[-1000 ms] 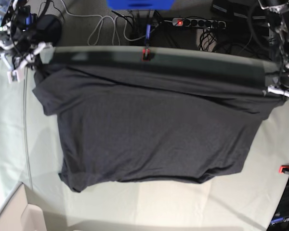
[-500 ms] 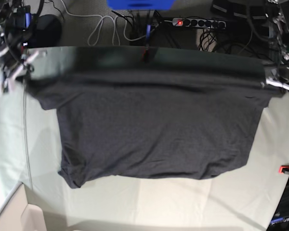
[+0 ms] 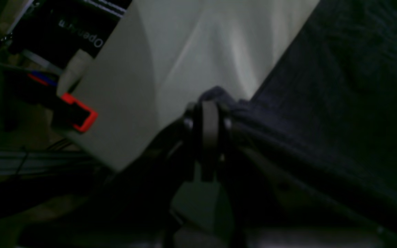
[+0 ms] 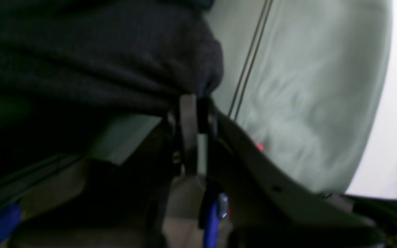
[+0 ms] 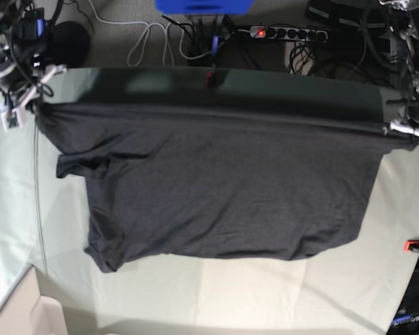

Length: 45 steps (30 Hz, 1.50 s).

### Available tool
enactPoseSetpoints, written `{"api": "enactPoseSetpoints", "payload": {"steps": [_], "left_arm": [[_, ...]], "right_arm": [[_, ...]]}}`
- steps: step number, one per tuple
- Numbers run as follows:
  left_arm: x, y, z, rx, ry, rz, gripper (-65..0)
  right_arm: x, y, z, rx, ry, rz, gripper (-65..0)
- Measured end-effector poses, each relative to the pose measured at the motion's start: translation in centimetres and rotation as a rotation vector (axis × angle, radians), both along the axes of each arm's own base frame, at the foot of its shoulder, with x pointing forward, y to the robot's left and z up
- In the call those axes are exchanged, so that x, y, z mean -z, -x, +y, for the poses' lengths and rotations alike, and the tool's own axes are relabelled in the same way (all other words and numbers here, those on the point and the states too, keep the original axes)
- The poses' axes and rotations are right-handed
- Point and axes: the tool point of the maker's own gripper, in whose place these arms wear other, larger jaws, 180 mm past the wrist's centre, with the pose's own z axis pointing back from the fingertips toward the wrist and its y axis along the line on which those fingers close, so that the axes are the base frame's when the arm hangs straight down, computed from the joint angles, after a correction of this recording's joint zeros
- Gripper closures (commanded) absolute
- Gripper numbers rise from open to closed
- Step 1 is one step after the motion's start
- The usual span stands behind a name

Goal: Layout the t-shirt on the table in an organized manner, then fold the t-shirt properly
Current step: 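Pull the folded edge with both grippers away from the shirt to straighten it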

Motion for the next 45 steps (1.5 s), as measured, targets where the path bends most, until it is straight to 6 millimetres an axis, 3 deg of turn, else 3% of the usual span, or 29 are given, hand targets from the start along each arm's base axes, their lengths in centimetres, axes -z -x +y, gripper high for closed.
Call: {"api": "enactPoseSetpoints", "payload": {"steps": [4, 8, 12, 17, 21, 26, 41, 43, 45], "left_arm": [[0.1, 0.1, 0.1, -0.001, -0.003, 0.003, -0.1], [2.6, 1.5, 0.8, -0.031, 0.022, 0.064, -0.1], [4.4, 2.7, 1.0, -0.051, 0.042, 0.112, -0.1], [5.2, 3.2, 1.1, -0.062, 0.053, 0.133, -0.1], [5.4, 3.4, 1.1, -0.064, 0.056, 0.137, -0.1], [7.3, 4.6, 1.1, -0.088, 0.085, 0.184, -0.1], [8.2, 5.0, -0.1, -0.1, 0.123, 0.19, -0.7], [8.4, 5.0, -0.4, -0.103, 0.129, 0.185, -4.4], [8.6, 5.0, -0.8, -0.106, 0.143, 0.187, -12.8]], "right_arm": [[0.5, 0.8, 0.3, 0.004, -0.008, 0.016, 0.0], [1.8, 2.9, 1.5, 0.025, -0.04, 0.072, 0.0], [2.5, 3.5, 2.0, 0.034, -0.066, 0.083, 0.0], [5.3, 5.7, 2.0, 0.068, -0.113, 0.168, 0.0], [6.0, 5.8, 2.2, 0.077, -0.144, 0.132, 0.0], [7.3, 6.8, 2.3, 0.097, -0.173, 0.16, 0.0], [6.8, 6.3, 1.0, 0.066, -0.135, 0.16, 0.0], [6.9, 6.4, 1.0, 0.066, -0.135, 0.164, -1.5], [6.9, 6.4, 1.0, 0.066, -0.135, 0.165, -6.5]]}}
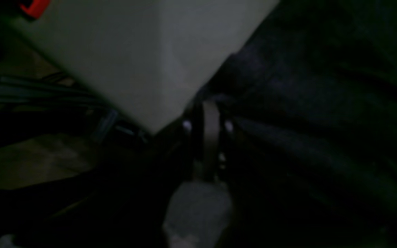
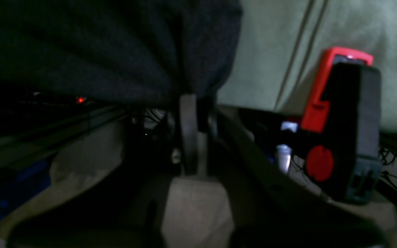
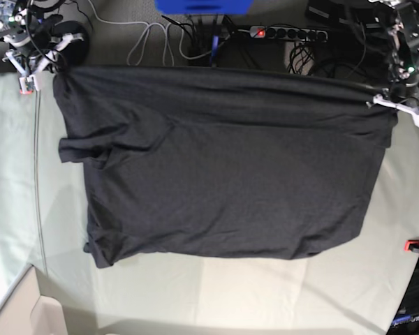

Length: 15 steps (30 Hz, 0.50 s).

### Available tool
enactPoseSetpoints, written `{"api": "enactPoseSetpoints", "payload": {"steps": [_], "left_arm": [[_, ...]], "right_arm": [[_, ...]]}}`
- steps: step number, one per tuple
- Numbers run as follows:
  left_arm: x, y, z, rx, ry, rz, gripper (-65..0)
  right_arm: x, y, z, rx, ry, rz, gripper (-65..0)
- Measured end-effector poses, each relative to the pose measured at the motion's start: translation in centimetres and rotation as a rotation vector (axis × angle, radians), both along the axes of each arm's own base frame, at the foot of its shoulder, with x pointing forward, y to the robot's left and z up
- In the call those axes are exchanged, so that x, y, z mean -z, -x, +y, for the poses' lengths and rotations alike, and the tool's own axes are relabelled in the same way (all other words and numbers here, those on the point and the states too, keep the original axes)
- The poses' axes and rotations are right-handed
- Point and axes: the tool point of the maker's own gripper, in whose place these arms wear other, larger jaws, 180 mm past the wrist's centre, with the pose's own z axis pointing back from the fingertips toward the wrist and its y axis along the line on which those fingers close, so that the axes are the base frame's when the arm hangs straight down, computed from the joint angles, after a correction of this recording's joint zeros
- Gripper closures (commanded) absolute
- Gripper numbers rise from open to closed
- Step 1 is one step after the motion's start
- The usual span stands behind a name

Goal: Layout the t-shirt on the table in an organized manner, then fold the t-shirt properly
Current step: 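Pull the folded edge with both grippers away from the shirt to straighten it, then release the edge and move the left gripper down along the shirt's side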

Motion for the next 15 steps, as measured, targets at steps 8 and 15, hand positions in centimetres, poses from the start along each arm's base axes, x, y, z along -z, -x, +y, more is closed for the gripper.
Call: {"api": "enactPoseSetpoints", "payload": {"steps": [8, 15], "left_arm": [[-0.2, 0.4, 0.5, -0.007, -0.02, 0.008, -25.3], [-5.9, -4.1, 2.7, -0.018, -0.099, -0.154, -31.5]], "right_arm": [[-0.6, 0.5, -1.9, 0.061, 0.03, -0.008, -21.4], [-2.3, 0.0, -6.0, 0.169, 0.096, -0.06, -21.7]]}}
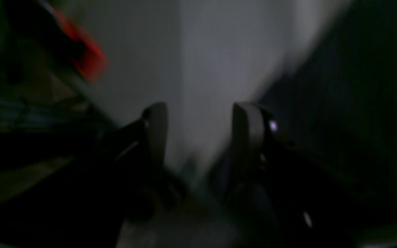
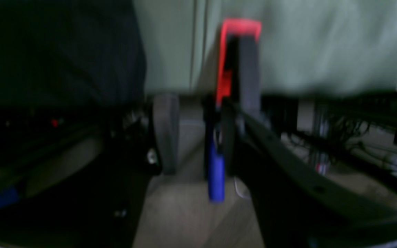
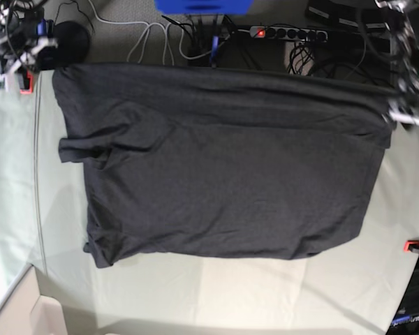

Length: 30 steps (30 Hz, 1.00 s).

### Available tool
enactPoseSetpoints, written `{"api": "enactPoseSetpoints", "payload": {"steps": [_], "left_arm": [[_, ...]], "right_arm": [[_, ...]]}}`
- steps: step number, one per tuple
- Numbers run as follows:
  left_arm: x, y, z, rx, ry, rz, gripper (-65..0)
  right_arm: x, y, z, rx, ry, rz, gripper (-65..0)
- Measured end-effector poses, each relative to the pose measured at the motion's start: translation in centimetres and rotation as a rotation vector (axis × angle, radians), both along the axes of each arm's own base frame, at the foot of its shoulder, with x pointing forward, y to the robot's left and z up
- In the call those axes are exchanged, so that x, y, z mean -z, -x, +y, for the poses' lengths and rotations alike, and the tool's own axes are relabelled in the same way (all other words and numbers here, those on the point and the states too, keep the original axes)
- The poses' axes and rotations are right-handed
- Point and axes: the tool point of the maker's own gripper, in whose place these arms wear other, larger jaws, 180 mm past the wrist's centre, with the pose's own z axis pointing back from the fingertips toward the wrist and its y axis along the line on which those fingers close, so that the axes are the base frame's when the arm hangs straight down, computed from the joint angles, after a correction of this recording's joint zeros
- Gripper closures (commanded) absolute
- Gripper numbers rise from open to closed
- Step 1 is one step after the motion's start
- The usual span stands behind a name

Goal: Layout the t-shirt on the table in an organized manner, then fold the t-shirt properly
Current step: 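Release the edge and move the left gripper down along the shirt's side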

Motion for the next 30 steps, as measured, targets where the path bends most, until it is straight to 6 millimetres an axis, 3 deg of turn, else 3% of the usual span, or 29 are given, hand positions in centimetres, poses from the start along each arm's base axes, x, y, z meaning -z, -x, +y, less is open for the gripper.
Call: {"api": "enactPoseSetpoints", "payload": {"steps": [6, 10, 18, 23, 30], "left_arm": [[-3.6, -8.6, -0.7, 0.003, 0.047, -0.18, -39.7], [-4.1, -13.0, -1.2, 0.01, 0.08, -0.209, -45.5], [0.3, -20.1, -5.8, 0.107, 0.138, -0.171, -49.2], [2.4, -22.2, -8.7, 0.213, 0.06, -0.177, -49.2], [4.7, -21.6, -9.1, 0.257, -0.015, -0.162, -49.1]], "right_arm": [[-0.5, 0.6, -1.7, 0.037, 0.034, 0.007, -21.8], [-0.7, 0.0, -1.5, 0.033, 0.03, -0.016, -21.8], [-0.5, 0.1, -1.4, 0.036, 0.026, -0.013, -21.8], [-0.5, 0.3, -1.4, 0.036, 0.027, -0.005, -21.8], [-0.6, 0.1, -1.5, 0.033, 0.03, -0.011, -21.8]]}}
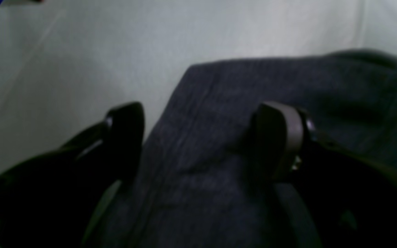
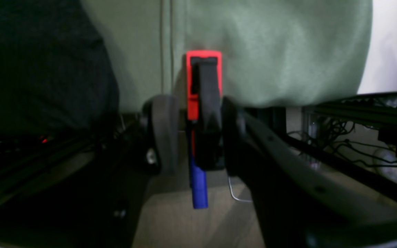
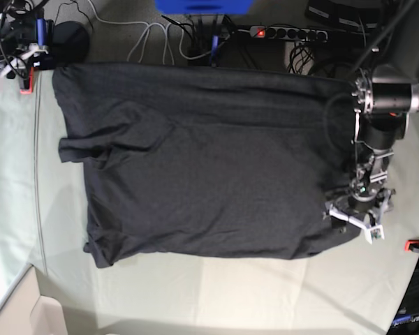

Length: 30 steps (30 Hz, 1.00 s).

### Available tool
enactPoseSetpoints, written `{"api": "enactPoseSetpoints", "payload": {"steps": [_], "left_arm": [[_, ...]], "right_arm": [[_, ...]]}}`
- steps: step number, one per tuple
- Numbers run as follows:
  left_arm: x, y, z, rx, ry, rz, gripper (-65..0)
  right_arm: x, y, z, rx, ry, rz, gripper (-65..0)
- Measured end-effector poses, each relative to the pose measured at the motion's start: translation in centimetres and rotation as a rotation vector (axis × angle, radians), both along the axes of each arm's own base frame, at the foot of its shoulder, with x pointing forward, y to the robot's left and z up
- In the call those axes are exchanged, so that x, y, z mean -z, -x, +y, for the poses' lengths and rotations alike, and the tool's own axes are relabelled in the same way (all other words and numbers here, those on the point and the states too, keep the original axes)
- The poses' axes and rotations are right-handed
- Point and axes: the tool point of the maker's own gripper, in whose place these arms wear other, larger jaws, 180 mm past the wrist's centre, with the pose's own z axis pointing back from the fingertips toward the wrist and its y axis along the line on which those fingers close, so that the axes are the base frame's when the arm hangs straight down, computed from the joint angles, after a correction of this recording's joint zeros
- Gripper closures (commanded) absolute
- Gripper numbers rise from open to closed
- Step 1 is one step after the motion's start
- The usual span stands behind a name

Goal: Layout the t-shirt on the table in an organized manner, then fold the t-shirt properly
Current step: 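Release the edge and move the left gripper down along the shirt's side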

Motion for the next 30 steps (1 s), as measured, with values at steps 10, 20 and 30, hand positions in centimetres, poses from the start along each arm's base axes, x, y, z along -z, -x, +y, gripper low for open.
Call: {"api": "enactPoseSetpoints", "payload": {"steps": [10, 20, 30], "left_arm": [[0.6, 0.7, 0.2, 0.002, -0.013, 0.005, -28.6], [0.6, 0.8, 0.4, -0.004, -0.012, 0.008, 0.0], [-0.2, 0.8, 0.3, 0.012, -0.022, -0.033, -9.2]], "right_arm": [[0.0, 0.0, 0.0, 0.0, 0.0, -0.002, -21.8], [0.0, 0.0, 0.0, 0.0, 0.0, -0.002, -21.7], [0.0, 0.0, 0.0, 0.0, 0.0, -0.002, -21.6]]}}
